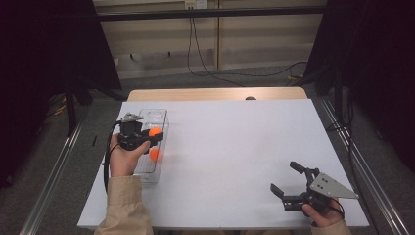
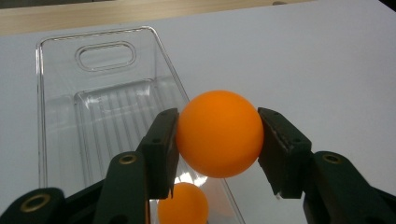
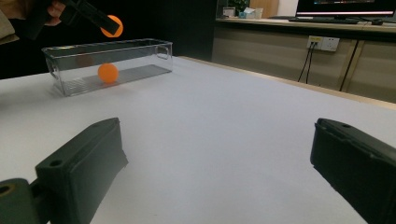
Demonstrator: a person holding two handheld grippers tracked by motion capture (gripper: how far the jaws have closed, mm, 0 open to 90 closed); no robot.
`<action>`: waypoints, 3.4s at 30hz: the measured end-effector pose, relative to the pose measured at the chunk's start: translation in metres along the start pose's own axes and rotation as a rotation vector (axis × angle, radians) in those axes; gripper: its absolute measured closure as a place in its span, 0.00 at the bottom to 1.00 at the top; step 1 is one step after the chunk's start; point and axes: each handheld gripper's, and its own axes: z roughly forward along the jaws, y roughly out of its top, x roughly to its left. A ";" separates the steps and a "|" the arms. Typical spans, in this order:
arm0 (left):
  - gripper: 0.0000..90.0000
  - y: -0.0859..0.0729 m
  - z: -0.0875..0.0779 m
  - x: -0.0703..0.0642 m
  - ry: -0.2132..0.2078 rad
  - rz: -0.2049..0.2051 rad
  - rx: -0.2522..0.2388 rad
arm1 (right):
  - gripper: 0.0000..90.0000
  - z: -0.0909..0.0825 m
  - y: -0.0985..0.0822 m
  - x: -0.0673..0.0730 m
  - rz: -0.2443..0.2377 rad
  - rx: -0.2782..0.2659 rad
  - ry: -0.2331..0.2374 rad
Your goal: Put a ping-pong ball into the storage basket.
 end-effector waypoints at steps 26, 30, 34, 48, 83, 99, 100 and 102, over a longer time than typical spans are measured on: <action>0.56 -0.005 -0.001 0.012 0.043 -0.011 0.002 | 0.02 0.000 0.000 0.000 0.000 0.000 0.000; 0.56 -0.006 -0.001 0.013 0.045 -0.011 0.004 | 0.02 0.000 0.000 0.000 -0.003 -0.001 -0.001; 0.56 -0.007 0.000 0.014 0.046 -0.016 0.006 | 0.02 0.000 0.000 0.000 -0.002 -0.001 0.000; 0.56 -0.010 0.003 0.017 0.062 -0.023 0.019 | 0.02 0.000 0.000 0.000 -0.001 -0.001 -0.001; 0.56 -0.014 0.011 0.020 0.084 -0.036 0.057 | 0.02 0.001 0.000 0.000 -0.004 -0.001 0.001; 0.56 -0.017 0.013 0.023 0.099 -0.044 0.078 | 0.02 0.001 0.000 0.000 -0.007 -0.002 0.003; 0.56 -0.017 0.013 0.022 0.107 -0.043 0.079 | 0.02 0.001 0.000 0.000 -0.007 -0.002 0.003; 0.56 -0.017 0.013 0.023 0.109 -0.044 0.081 | 0.02 0.001 0.000 0.000 -0.007 -0.002 0.003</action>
